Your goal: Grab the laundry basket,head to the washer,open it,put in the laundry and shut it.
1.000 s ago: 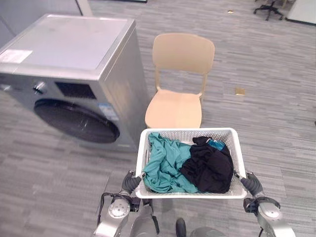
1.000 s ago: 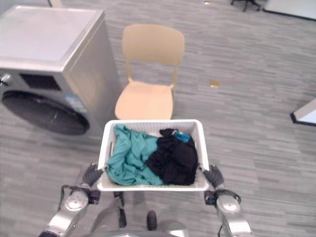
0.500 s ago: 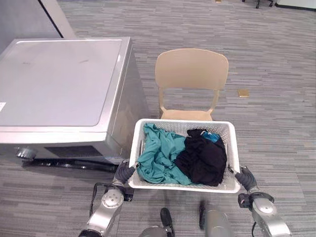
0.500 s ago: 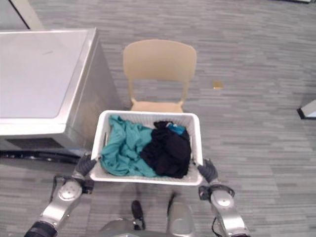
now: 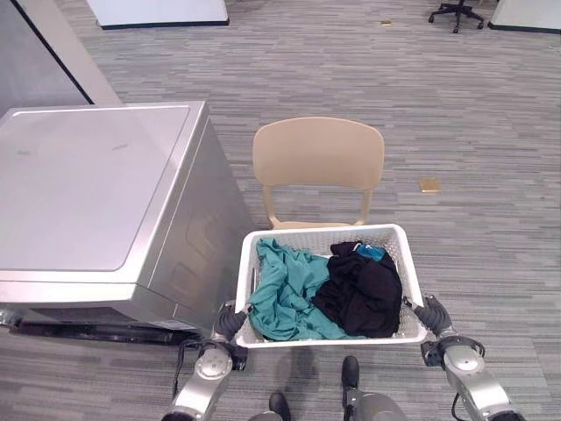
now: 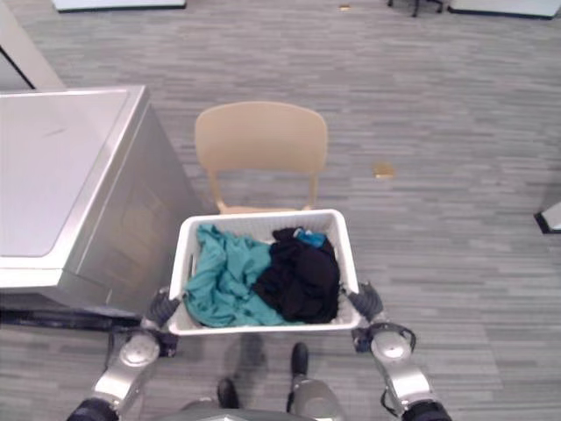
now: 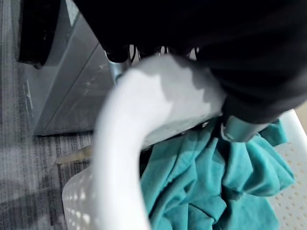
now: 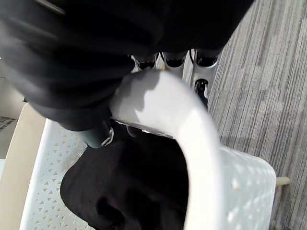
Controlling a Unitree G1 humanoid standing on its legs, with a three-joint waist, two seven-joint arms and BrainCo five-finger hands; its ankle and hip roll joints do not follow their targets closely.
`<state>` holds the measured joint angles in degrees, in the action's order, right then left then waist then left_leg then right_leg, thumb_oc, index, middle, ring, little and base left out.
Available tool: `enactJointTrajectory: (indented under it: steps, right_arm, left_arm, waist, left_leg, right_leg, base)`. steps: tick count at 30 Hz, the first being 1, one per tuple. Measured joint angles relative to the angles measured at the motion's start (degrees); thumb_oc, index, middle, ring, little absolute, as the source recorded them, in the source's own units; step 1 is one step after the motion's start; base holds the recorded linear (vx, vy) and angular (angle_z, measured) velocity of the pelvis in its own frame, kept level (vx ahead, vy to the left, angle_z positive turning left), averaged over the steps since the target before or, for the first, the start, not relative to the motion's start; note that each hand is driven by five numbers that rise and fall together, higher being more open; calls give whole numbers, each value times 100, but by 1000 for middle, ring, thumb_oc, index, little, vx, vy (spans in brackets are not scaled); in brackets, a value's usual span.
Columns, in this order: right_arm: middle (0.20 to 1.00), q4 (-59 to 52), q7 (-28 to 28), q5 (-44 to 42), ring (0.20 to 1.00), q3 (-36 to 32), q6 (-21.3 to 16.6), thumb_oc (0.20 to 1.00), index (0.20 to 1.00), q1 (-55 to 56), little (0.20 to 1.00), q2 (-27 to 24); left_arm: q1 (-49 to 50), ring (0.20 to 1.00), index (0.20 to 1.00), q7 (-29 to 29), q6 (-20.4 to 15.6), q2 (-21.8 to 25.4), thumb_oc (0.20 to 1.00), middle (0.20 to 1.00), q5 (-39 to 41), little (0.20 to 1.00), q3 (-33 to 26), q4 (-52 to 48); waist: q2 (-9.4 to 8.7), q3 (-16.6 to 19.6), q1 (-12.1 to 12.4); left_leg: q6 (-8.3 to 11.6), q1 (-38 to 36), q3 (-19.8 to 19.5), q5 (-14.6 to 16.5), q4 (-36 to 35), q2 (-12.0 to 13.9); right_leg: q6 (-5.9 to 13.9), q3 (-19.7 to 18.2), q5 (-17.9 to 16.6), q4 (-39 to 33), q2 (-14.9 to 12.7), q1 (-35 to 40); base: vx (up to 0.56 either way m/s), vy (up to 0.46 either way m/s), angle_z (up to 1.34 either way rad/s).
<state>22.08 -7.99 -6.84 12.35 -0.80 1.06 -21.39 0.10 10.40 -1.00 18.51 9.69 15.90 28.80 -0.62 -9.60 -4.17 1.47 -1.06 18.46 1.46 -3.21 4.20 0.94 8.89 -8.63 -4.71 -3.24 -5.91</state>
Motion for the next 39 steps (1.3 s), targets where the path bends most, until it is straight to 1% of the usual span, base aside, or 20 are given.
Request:
enactJointTrajectory:
  steps: [1, 2, 3, 4, 5, 6, 7, 8, 9, 10, 11, 12, 13, 19, 25, 27, 30, 33, 36, 39]
  right_arm:
    - [200, 70, -111, 1, 200, 89, -14, 200, 200, -122, 200, 20]
    - [200, 191, -209, 0, 200, 176, -26, 200, 200, -301, 200, 46]
    - [200, 331, -249, 0, 200, 205, -29, 200, 200, -466, 200, 15]
    - [200, 477, -328, -1, 200, 252, -27, 200, 200, -619, 200, 32]
    - [200, 634, -394, -1, 200, 312, -31, 200, 200, -750, 200, 46]
    - [200, 829, -455, 0, 200, 408, -31, 200, 200, -918, 200, 69]
    - [200, 1151, -547, -1, 200, 540, -26, 200, 200, -1261, 200, 50]
    - [200, 1260, -613, -1, 200, 629, -19, 200, 200, -1489, 200, 77]
    - [200, 1306, -630, -2, 200, 660, -19, 200, 200, -1544, 200, 79]
    - [200, 1422, -677, -2, 200, 783, -19, 200, 200, -1689, 200, 127]
    - [200, 1466, -708, -4, 200, 830, -19, 200, 200, -1746, 200, 126]
    - [200, 1469, -731, -4, 200, 834, -20, 200, 200, -1766, 200, 129]
    - [1000, 1470, -767, -5, 1000, 834, -23, 1000, 1000, -1769, 1000, 125]
    - [1000, 1471, -788, -75, 1000, 844, -48, 1000, 1000, -1766, 1000, 218]
    - [1000, 1434, -578, -73, 1000, 837, -128, 1000, 1000, -1490, 1000, 228]
    - [1000, 1441, -549, -77, 1000, 834, -134, 1000, 1000, -1538, 1000, 231]
    - [1000, 1450, -551, -98, 1000, 819, -138, 1000, 1000, -1648, 1000, 229]
    - [1000, 1416, -457, -234, 1000, 781, -165, 1000, 1000, -1627, 1000, 229]
    - [1000, 887, -264, -305, 1000, 258, -214, 1000, 1000, -1250, 1000, 117]
    - [1000, 522, -89, -319, 1000, -91, -248, 1000, 1000, -816, 1000, -150]
  left_arm:
    - [-110, 200, 200, 102, -3, 4, 200, 200, 2, 200, 2, 117]
    - [-346, 200, 200, 209, -15, -37, 200, 200, 11, 200, 38, 249]
    - [-529, 200, 200, 298, -38, 15, 200, 200, 14, 200, 86, 359]
    - [-694, 200, 200, 364, -37, -18, 200, 200, 16, 200, 126, 452]
    - [-841, 200, 200, 439, -52, -25, 200, 200, 15, 200, 201, 605]
    - [-994, 200, 200, 527, -64, -42, 200, 200, 16, 200, 268, 796]
    - [-1313, 200, 200, 628, -94, -37, 200, 200, 20, 200, 367, 1183]
    - [-1524, 200, 200, 753, -94, -38, 200, 200, 23, 200, 385, 1324]
    - [-1609, 200, 200, 802, -112, -4, 200, 200, 24, 200, 386, 1418]
    - [-1694, 316, 316, 838, -112, 4, 316, 316, 23, 316, 395, 1525]
    - [-1695, 470, 470, 863, -112, 3, 470, 470, 22, 470, 394, 1526]
    - [-1696, 470, 470, 896, -112, 1, 470, 470, 24, 470, 385, 1526]
    - [-1695, 1000, 1000, 910, -118, 0, 1000, 1000, 25, 1000, 374, 1525]
    - [-1812, 1000, 1000, 896, -250, -56, 1000, 1000, 25, 1000, 391, 1483]
    - [-1589, 1000, 1000, 760, -377, -45, 1000, 1000, 26, 1000, 199, 1012]
    - [-1607, 1000, 1000, 709, -395, -56, 1000, 1000, 42, 1000, 191, 991]
    - [-1643, 1000, 1000, 717, -396, -32, 1000, 1000, 85, 1000, 106, 946]
    - [-1419, 1000, 1000, 692, -424, 95, 1000, 1000, 134, 1000, -71, 439]
    - [-948, 1000, 1000, 487, -525, 339, 1000, 1000, 127, 1000, -333, -354]
    - [-638, 1000, 1000, 295, -533, 479, 1000, 1000, 118, 1000, -566, -588]
  waist:
    - [-12, 17, -40]
    - [-13, 7, -44]
    - [-6, -10, -33]
    - [-17, -32, -41]
    - [-17, -39, -39]
    - [5, -53, -28]
    - [55, -104, -33]
    - [98, -343, -24]
    - [117, -403, -11]
    - [146, -440, -3]
    - [152, -455, -5]
    - [152, -489, -2]
    - [161, -503, 0]
    - [133, -595, 36]
    - [58, -677, 106]
    - [23, -684, 103]
    - [-8, -694, 100]
    - [-57, -689, 101]
    - [-73, -680, 100]
    - [-75, -652, 104]
  left_leg:
    - [-29, 81, 22, -25, -37, -19]
    - [-71, 205, 100, -169, -145, -57]
    - [-98, 351, 134, -205, -145, -71]
    - [-136, 496, 134, -265, -144, -132]
    - [-161, 595, 127, -292, -142, -193]
    - [-174, 678, 131, -305, -142, -214]
    - [-186, 828, 148, -317, -142, -234]
    - [-186, 858, 139, -341, -142, -244]
    - [-180, 889, 137, -345, -142, -241]
    - [-179, 971, 138, -345, -142, -232]
    - [-177, 998, 142, -346, -142, -228]
    - [-177, 998, 146, -346, -142, -221]
    - [-172, 997, 145, -342, -145, -209]
    - [-166, 887, 147, -343, -142, -216]
    - [-127, 583, 148, -290, -147, -181]
    - [-105, 492, 147, -274, -150, -159]
    - [-101, 511, 145, -280, -152, -146]
    - [-89, 501, 145, -292, -147, -99]
    - [-53, 350, 134, -314, -146, -32]
    - [-5, 143, 102, -259, -167, 16]
  right_leg:
    - [10, 48, 6, -22, -35, -99]
    - [91, 112, 55, -19, -85, -332]
    - [98, 158, 43, 11, -121, -487]
    - [220, 190, -97, 11, -194, -634]
    - [223, 176, -291, 15, -246, -754]
    - [188, 170, -340, 23, -261, -842]
    - [223, 141, -382, 20, -280, -1005]
    - [150, 151, -451, 19, -282, -1035]
    - [124, 147, -470, 20, -272, -1070]
    - [123, 146, -471, 21, -259, -1150]
    - [122, 142, -472, 21, -252, -1183]
    - [121, 138, -473, 21, -245, -1185]
    - [122, 138, -471, 21, -235, -1182]
    - [119, 92, -472, 22, -242, -1078]
    - [86, 76, -422, 18, -213, -771]
    - [150, 71, -355, 16, -196, -672]
    - [148, 71, -330, 15, -184, -693]
    - [137, 75, -322, 15, -134, -683]
    - [113, 90, -312, 16, -71, -512]
    - [82, 166, -243, 14, -38, -245]
  base:
    - [-223, 19, -23]
    - [-235, 17, -10]
    - [-208, 25, -12]
    - [-185, 17, -2]
    - [-130, 13, 3]
    - [-96, 5, -2]
    - [-89, 18, -3]
    - [-93, 27, -4]
    - [-64, 35, 0]
    - [-12, 21, -4]
    - [-8, 12, -5]
    - [65, 40, -5]
    - [65, 40, -3]
    - [2, 6, 0]
    - [38, -18, 1]
    - [-9, -44, 2]
    - [-16, -45, 0]
    - [28, -45, -1]
    - [17, -34, 1]
    - [-15, -35, 8]
